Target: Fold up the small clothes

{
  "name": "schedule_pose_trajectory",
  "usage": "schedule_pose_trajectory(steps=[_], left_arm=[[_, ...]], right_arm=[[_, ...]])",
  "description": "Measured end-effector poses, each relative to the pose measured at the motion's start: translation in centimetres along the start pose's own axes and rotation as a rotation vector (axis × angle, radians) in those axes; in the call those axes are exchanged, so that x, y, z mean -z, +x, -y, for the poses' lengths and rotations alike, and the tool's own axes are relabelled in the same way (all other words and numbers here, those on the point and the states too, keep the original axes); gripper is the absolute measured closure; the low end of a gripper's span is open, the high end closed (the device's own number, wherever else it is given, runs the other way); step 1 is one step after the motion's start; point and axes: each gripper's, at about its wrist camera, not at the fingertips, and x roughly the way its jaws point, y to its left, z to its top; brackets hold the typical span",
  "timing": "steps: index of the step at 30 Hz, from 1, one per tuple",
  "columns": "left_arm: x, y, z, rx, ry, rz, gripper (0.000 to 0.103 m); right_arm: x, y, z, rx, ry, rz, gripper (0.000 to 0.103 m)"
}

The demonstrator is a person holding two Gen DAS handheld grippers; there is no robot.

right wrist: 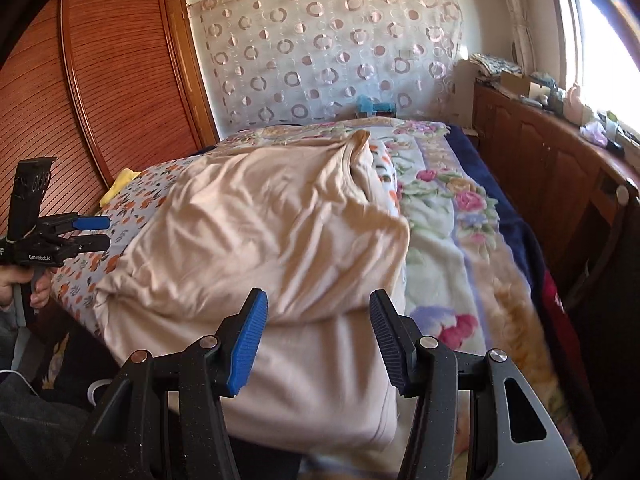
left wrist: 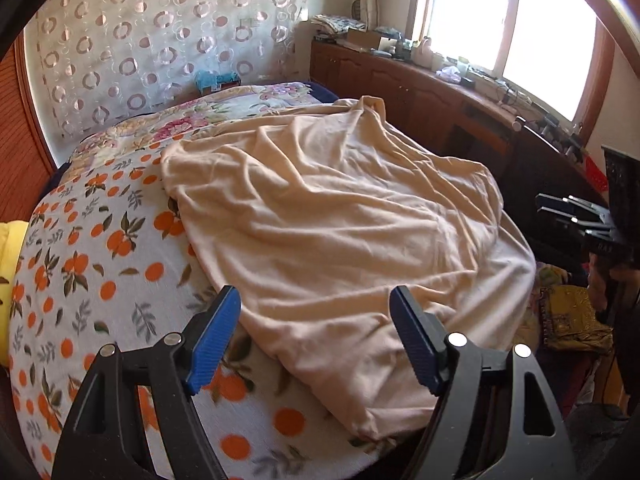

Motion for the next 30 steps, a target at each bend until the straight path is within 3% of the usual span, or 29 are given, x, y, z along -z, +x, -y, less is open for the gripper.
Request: schedule_pose_trajectory(steps=[10, 18, 25, 30], left_arm=[[2.6, 0.7, 1.6, -0.043, -0.002, -0.016, 0.025], [4.3, 1.9, 1.7, -0.032, -0.016, -0.064, 0.025], [6.6, 2.1, 2.5, -0.034, -0.003, -0.076, 0.025], [7.1, 1.5, 2.8, -0.032, -0.005, -0.068, 0.034]], right_arm=[[0.9, 0.6, 0.1, 0.045, 0.013, -0.055, 0.045], [2.3, 1.0, 1.4, 0.085, 0.038, -0.085, 0.045], [3.4, 1.3, 2.1, 0.080, 0.073, -0.108, 0.045], [3.9, 0.9, 2.5, 0.039, 0.120, -0.114, 0.045]])
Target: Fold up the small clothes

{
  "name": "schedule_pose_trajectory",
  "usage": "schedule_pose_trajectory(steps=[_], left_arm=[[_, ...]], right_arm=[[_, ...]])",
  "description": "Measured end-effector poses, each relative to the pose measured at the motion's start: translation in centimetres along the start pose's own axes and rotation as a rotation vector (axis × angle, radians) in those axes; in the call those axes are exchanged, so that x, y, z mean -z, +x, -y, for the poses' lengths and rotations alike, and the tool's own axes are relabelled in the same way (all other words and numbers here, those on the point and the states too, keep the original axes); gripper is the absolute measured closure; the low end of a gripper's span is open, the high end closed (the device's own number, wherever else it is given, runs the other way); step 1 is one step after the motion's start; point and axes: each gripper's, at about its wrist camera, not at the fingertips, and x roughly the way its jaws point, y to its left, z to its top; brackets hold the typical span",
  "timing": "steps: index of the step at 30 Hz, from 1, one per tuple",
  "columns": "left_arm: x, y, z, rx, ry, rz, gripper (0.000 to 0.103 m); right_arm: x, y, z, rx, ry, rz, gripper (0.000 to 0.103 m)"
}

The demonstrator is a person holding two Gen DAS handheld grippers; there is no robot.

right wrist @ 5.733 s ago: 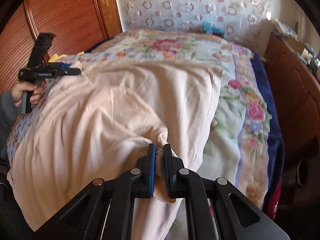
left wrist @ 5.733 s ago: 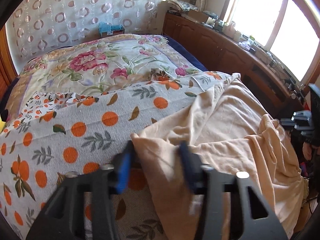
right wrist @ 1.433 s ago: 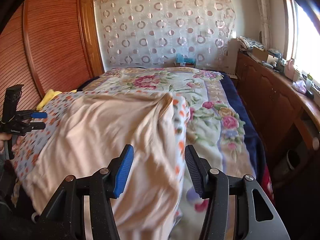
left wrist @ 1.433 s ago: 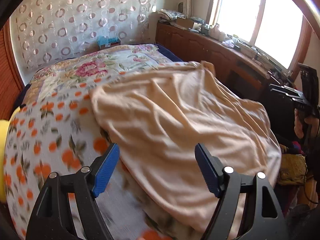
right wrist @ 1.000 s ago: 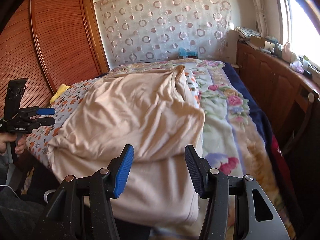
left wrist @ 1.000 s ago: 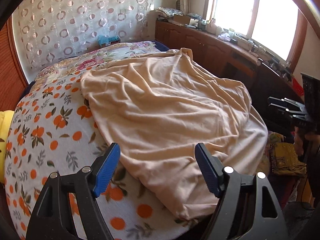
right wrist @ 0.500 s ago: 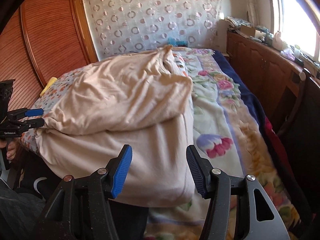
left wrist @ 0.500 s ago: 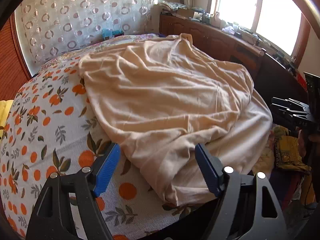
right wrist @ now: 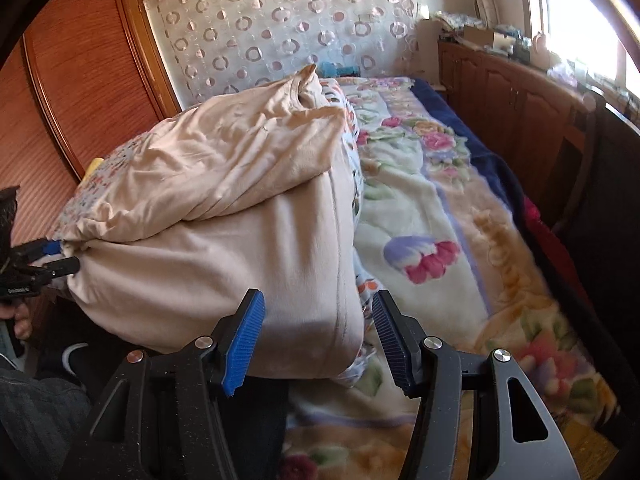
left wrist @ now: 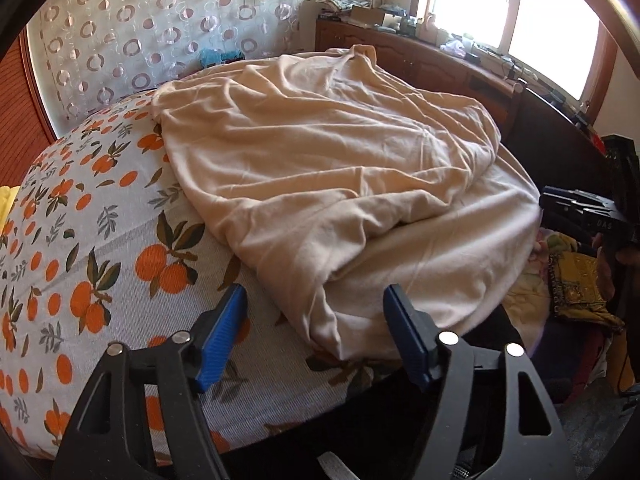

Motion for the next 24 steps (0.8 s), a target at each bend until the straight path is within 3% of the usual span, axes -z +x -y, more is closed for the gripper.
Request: schedule_pose_trajectory(steps=[4, 11, 16, 24], left_arm=[[0.2, -0.2, -0.2, -0.017, -0.001, 0.015, 0.051], [-0.4, -0.1, 0.1, -0.009, 0.021, 0.022, 0.091], [-0.9, -1.0, 0.6, -0.011, 0.047, 0.065, 0.093], [-1.5, -1.1, 0.7, -0.009, 0.045, 0.065, 0.093]], right_arm=[[0.9, -0.1, 0.3, -0.041, 0.027, -0.025, 0.045], [2.2, 1.5, 0.1, -0.016, -0.064, -0.087, 0.045], [3.0, 3.1, 1.5, -0.048, -0.031, -0.100, 0.045], [3.3, 5.2, 2.6, -0.152, 0.013, -0.120, 0.045]])
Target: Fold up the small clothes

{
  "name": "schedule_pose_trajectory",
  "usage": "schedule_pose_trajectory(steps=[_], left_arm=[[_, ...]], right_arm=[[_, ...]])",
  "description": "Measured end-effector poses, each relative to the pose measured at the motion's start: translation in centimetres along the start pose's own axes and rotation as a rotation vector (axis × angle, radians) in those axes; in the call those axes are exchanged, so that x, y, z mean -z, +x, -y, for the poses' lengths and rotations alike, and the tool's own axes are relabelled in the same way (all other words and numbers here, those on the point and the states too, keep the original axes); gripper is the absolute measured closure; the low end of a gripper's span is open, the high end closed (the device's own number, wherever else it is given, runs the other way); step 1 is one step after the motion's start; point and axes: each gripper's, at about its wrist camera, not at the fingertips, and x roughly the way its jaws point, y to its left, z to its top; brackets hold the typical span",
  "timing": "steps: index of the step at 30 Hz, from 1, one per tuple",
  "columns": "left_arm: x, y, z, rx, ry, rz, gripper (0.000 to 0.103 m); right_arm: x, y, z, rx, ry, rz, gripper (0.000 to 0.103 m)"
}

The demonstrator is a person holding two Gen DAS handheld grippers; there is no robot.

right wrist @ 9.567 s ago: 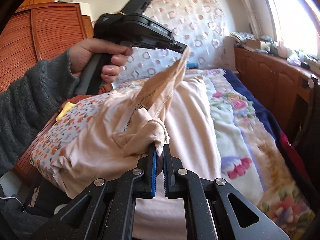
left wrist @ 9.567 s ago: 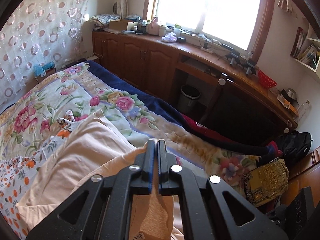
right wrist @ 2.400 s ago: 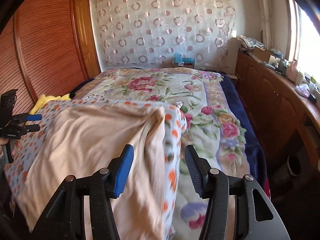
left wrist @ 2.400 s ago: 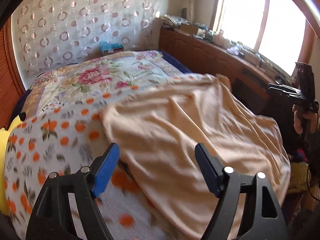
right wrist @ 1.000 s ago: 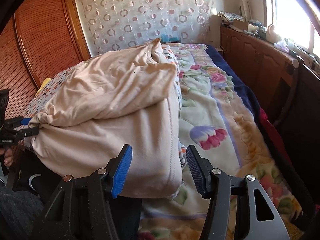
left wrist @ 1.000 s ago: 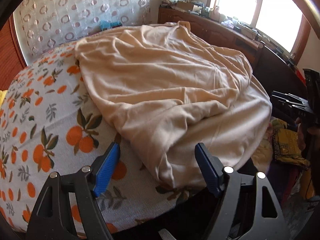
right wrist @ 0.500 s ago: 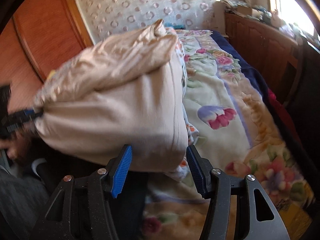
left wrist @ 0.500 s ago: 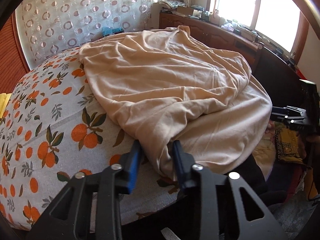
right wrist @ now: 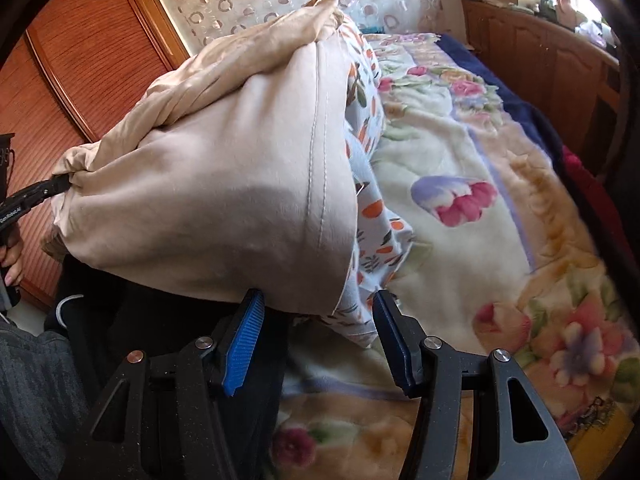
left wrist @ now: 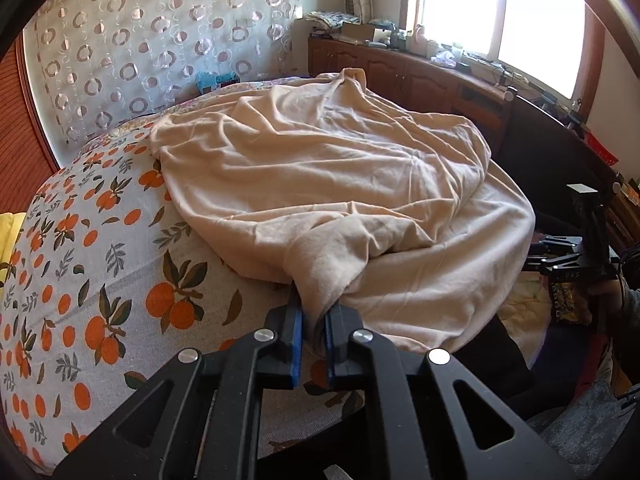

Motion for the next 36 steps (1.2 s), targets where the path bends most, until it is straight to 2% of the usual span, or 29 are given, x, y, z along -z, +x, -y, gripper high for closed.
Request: schedule_pose_trajectory(steps=[2, 4, 5, 6, 7, 14, 19, 24, 27, 31, 36], left_arm=[[0.1, 0.2, 0.0, 0.004, -0.003, -0.006, 0.093], [0.1, 0.3, 0.0, 0.006, -0.006, -0.010, 0.093], [0.1, 0.4, 0.0, 0.008, -0.008, -0.011, 0.093], [0.1, 0.4, 0.0, 0.009, -0.008, -0.011, 0.093], [0.1, 0.4, 0.0, 0.009, -0.008, -0.009, 0.093], [-0.2, -0.2, 0.1, 0.015, 0.002, 0.022, 0.094], [-1.1, -2.6, 0.0, 0.046, -0.004, 0.106, 0.096], [-4.5, -4.5, -1.2, 0.083, -0.021, 0.178, 0.096], [-7.6, -4.0, -2.1, 0.064, 0.001, 0.200, 0.096], [-10.6, -2.7, -3.8, 0.061, -0.006, 0.209, 0.096], [-14.5, -0.4, -7.3, 0.042, -0.049, 0.202, 0.096]], right_arm=[[0.0, -0.2, -0.1, -0.026, 0.000, 0.009, 0.054], [0.1, -0.3, -0.1, -0.043, 0.002, 0.006, 0.073], [0.1, -0.3, -0.1, -0.046, 0.001, 0.003, 0.079], [0.2, -0.5, 0.0, -0.049, -0.001, 0.001, 0.093], [0.2, -0.7, 0.1, -0.062, 0.000, -0.004, 0.097], [-0.4, -5.0, 0.2, -0.077, -0.080, -0.014, 0.100], [-2.5, -9.3, -0.3, -0.059, -0.118, 0.061, 0.101], [-7.1, -12.8, -1.7, -0.023, -0.171, 0.193, 0.101], [-11.2, -13.3, -2.8, 0.001, -0.226, 0.257, 0.101], [-15.8, -12.6, -3.6, 0.027, -0.275, 0.305, 0.101], [-22.1, -9.8, -3.8, 0.051, -0.301, 0.346, 0.101]])
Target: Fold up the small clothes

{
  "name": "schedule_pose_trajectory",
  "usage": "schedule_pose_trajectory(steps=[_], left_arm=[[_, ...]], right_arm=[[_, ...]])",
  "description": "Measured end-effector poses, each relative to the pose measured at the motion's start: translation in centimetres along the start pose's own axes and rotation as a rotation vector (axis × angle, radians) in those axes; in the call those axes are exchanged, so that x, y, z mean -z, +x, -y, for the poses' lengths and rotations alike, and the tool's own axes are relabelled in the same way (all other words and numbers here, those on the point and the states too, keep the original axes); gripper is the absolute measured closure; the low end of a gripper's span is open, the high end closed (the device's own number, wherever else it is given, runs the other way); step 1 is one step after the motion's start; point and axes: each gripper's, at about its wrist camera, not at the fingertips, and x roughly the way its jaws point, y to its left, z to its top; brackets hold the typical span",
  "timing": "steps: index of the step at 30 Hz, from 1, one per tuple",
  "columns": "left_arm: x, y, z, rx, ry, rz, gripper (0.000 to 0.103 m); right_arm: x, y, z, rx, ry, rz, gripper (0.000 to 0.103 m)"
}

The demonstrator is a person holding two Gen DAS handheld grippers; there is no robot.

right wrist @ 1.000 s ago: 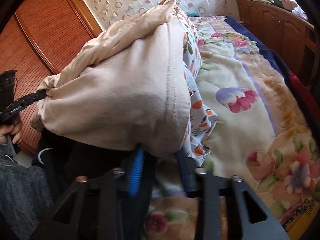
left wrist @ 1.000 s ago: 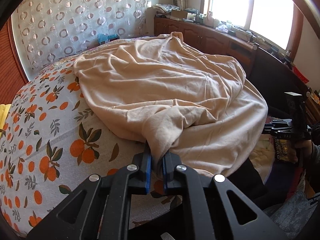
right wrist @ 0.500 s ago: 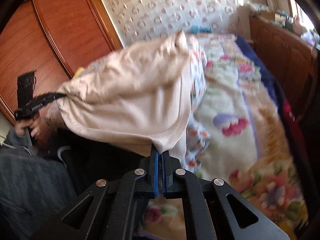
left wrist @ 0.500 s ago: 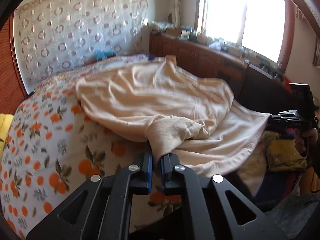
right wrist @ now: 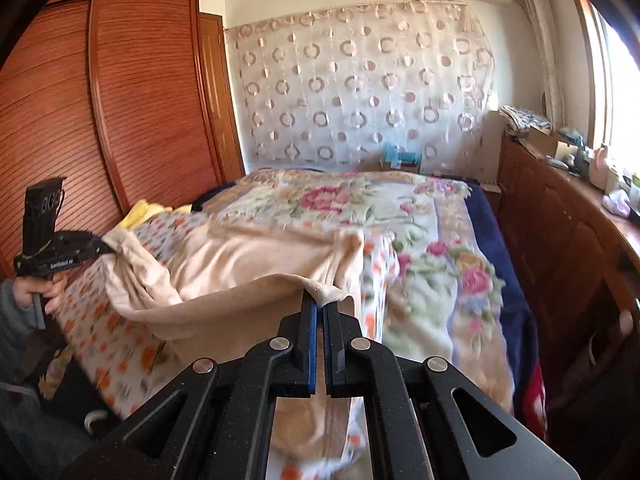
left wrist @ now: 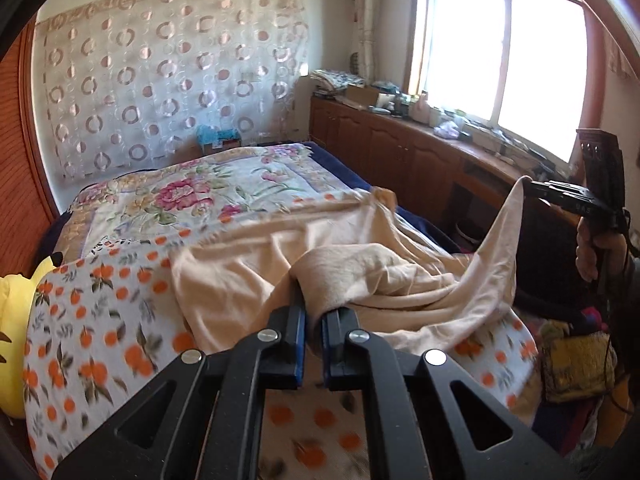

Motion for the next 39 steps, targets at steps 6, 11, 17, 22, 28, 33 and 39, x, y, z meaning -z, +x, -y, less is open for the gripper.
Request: schedule_pose_trajectory(steps=[6, 11, 17, 22, 28, 33, 39], left_arm=[[-3.9, 4.2, -4.7, -0.039, -0.047, -0.020, 0.096], [-5.4, 9.2, -8.2, -0.055, -0.084, -0.078, 0.096], [-5.5, 12.3, -10.8, -0.040, -0.143, -0.083, 0.096], [-6.0, 12.8, -12.2, -0.037, -0.159, -0.065, 0.096], [-5.2, 15.2, -13.5, -0.037, -0.153, -0.117, 0.074], [-5.1, 14.0, -13.4, -0.073, -0.136, -0.092, 0.033], [-4.9, 14.9, -11.9, -0.065, -0.081, -0.134, 0.032]], right_arm=[[-4.4, 8.5, 0.3, 0.020, -0.035, 0.006, 0.101], [-5.6, 17.6, 0.5, 0.017, -0.057, -0.058, 0.101], [-7.3, 24.8, 0.1, 0.034, -0.073, -0.087, 0.101], [-9.1, 26.3, 1.8, 0.039, -0.052, -0.045, 0.101], [-8.0, 32.7, 1.1, 0.111, -0.091, -0.158, 0.101], [-8.9, 34.8, -0.2, 0.152, -0.133, -0.167, 0.101], [-11.5, 35.2, -1.9, 0.197, -0.159, -0.130, 0.101]])
